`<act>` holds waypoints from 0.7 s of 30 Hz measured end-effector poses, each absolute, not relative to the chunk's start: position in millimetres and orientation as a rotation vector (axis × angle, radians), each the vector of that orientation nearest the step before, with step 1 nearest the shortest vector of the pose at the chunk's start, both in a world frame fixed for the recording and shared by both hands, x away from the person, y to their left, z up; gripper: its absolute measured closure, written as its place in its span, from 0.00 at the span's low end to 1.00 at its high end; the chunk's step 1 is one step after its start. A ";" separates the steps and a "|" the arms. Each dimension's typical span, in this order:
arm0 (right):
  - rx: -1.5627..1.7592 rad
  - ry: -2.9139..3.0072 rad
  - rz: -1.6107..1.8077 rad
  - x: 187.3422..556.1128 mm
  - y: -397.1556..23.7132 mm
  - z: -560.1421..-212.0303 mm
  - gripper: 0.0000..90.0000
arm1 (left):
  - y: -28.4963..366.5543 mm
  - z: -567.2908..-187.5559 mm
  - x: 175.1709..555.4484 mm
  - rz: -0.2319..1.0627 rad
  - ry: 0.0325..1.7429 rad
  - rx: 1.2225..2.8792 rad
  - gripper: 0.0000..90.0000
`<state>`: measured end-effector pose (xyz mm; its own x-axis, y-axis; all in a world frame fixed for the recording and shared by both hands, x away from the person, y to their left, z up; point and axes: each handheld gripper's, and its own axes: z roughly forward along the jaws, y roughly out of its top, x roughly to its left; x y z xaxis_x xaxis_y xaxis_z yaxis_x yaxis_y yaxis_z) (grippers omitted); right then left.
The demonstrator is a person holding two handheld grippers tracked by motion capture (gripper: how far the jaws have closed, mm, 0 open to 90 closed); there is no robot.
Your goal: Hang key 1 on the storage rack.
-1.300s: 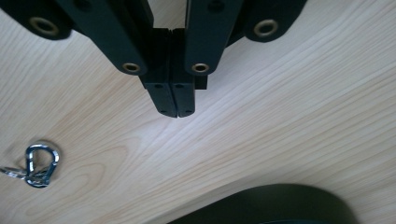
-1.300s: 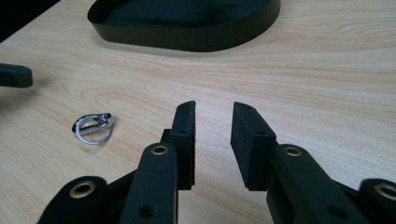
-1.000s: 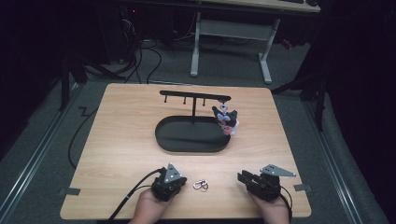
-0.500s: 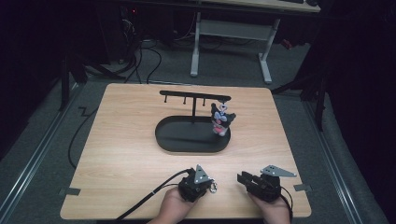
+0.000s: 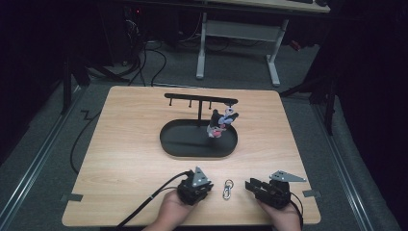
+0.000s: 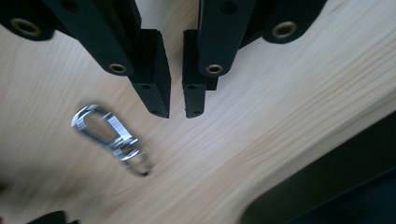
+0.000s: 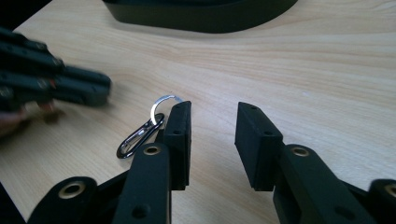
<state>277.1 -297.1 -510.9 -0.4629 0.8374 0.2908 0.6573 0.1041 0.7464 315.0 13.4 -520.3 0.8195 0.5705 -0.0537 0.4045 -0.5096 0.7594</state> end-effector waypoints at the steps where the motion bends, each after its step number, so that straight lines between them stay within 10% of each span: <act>1: 1.490 2.186 1.283 277.9 -295.5 -512.2 0.72 | 26.4 -519.2 315.8 0.273 0.732 2.169 0.88; 11: 1.459 2.299 1.229 288.2 -268.2 -522.5 0.61 | 159.1 -523.6 304.5 0.369 0.984 2.072 0.75; 21: 1.414 2.321 1.179 306.2 -244.5 -523.0 0.53 | 185.4 -519.8 301.1 0.347 1.004 1.980 0.73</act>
<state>306.2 -244.5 -523.0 -0.5319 0.8129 0.2372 0.6709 0.2336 0.7038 301.1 185.4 -519.8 0.6369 0.7603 -0.1273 0.5196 -0.3014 0.7994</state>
